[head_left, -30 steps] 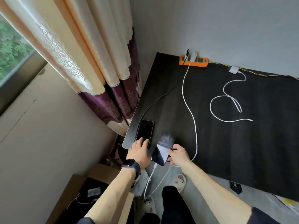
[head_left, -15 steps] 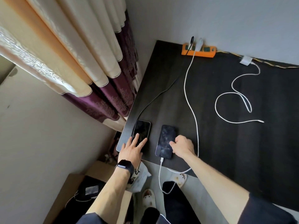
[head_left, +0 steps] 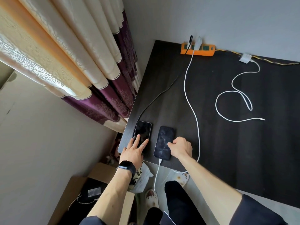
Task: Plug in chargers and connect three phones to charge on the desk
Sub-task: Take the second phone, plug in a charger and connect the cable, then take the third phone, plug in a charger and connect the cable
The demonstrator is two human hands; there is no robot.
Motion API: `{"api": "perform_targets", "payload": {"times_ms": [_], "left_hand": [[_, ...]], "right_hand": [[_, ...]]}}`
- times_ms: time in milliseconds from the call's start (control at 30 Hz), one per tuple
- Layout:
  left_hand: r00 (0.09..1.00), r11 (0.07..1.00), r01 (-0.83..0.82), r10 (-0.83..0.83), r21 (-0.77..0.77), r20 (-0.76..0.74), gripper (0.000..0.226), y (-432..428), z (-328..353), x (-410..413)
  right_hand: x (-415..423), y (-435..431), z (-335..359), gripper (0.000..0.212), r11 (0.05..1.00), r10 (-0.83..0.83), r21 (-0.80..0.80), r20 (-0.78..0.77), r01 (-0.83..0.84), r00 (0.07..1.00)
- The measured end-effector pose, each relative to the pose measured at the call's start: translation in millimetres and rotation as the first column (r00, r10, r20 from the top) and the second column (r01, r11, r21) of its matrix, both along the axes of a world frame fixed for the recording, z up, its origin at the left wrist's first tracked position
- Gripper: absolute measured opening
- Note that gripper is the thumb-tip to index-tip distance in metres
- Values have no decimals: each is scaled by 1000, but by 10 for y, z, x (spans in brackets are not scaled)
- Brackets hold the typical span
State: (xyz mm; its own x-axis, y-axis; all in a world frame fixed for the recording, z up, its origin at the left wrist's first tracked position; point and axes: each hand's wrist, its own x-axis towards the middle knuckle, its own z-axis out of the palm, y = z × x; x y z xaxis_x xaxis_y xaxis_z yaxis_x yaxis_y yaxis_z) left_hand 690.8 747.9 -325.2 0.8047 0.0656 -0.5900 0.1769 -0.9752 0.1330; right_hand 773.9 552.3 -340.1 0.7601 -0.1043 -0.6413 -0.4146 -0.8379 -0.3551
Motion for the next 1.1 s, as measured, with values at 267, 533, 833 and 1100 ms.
{"api": "perform_targets", "payload": {"times_ms": [267,533,833,1100], "left_hand": [[1000,1000,13,-13,-2,-6,75,21,37,6],[999,999,45,-45,24,-8,69,-32,132,5],[997,991,-65,60,-121,-38,68,-126,378,-121],[978,880,-91,167,-466,126,66,-724,777,-505]], "right_hand": [[-7,31,-35,26,999,-44,9,24,44,999],[-65,1,-6,27,999,-33,2,45,33,998],[-263,-153,334,26,987,-29,160,4,28,1000],[-1129,-867,1044,12,930,-186,353,217,100,958]]}}
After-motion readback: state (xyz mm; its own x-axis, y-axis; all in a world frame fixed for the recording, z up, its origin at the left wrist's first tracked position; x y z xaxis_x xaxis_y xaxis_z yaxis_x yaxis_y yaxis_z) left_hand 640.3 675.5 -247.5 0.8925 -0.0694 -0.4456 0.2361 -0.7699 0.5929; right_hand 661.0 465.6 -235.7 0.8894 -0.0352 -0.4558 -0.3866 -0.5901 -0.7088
